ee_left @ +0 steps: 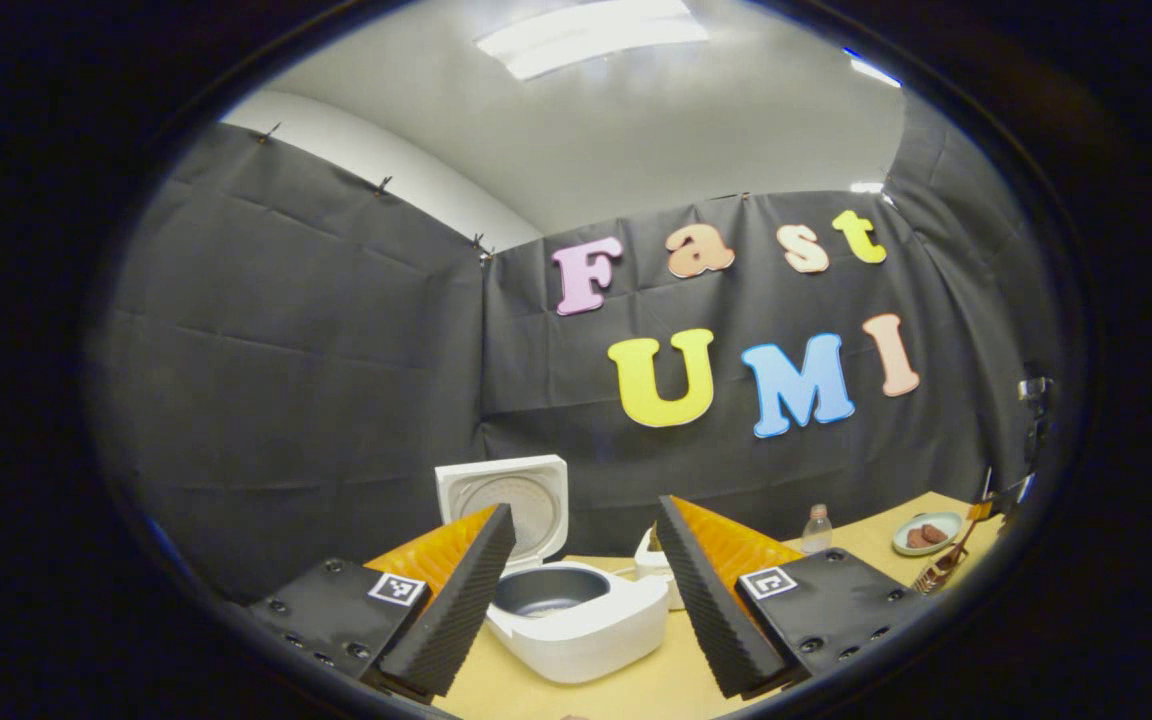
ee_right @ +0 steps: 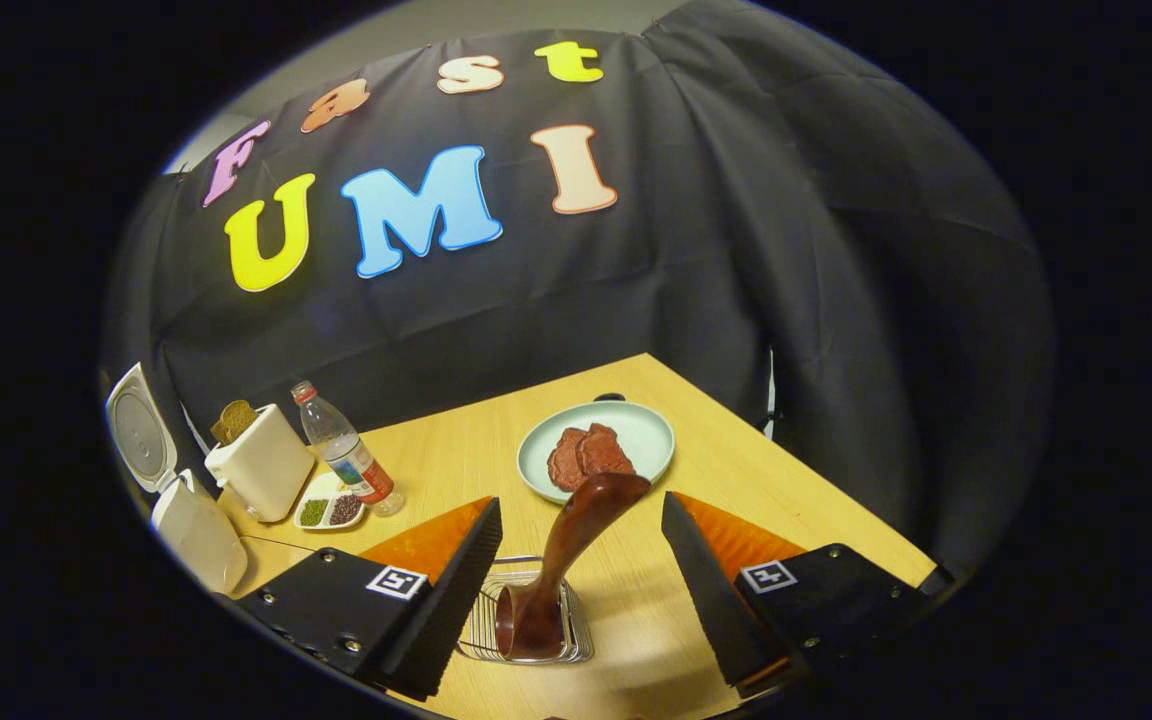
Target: Close the left gripper, press the button to open the rice cooker; take a wooden spoon from the chopstick holder with the right hand, scoop a spoonful of rice and pour it into the rice cooker, then put the wooden spoon back into the chopstick holder.
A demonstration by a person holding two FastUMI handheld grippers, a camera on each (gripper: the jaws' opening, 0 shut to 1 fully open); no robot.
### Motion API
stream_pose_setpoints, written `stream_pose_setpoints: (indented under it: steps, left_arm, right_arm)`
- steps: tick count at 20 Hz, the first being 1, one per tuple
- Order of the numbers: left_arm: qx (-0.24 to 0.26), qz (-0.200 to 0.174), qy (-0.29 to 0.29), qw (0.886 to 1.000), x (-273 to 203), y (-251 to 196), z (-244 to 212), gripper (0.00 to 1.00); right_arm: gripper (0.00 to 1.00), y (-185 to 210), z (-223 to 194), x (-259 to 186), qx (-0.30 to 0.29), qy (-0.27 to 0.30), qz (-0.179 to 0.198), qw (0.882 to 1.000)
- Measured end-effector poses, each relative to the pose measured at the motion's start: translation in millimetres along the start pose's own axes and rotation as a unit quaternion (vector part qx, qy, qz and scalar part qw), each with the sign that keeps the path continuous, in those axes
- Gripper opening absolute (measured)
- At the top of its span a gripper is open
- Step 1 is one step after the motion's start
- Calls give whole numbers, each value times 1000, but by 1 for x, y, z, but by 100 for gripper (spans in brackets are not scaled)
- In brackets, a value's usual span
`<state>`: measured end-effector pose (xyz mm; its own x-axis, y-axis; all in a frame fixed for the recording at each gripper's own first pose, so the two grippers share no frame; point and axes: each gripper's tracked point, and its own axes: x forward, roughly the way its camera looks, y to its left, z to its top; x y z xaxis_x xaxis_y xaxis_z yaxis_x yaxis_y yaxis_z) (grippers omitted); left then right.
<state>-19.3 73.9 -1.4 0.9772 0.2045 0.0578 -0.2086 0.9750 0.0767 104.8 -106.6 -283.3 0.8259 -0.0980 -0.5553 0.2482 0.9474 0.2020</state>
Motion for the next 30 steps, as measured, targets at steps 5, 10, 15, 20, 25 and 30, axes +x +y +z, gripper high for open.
stream_pose_setpoints:
  steps: [5,10,15,20,25,30]
  left_arm:
    - [4,15,7,1000,-4,9,-5,98]
    - [5,23,19,1000,-5,17,-14,98]
    - [-5,15,16,1000,-3,25,-15,94]
    - [0,-6,22,1000,12,26,-18,94]
    - [-13,-25,14,999,21,36,-22,94]
    - [-23,-35,18,999,27,52,-30,94]
  right_arm:
    - [79,11,-27,13,16,48,17,999]
    - [37,21,-39,12,37,74,24,996]
    - [15,36,-19,-16,1,40,34,999]
    - [15,49,12,-50,-14,-1,29,999]
    - [15,79,35,-82,-27,-35,34,998]
    - [15,130,45,-103,-21,-53,70,996]
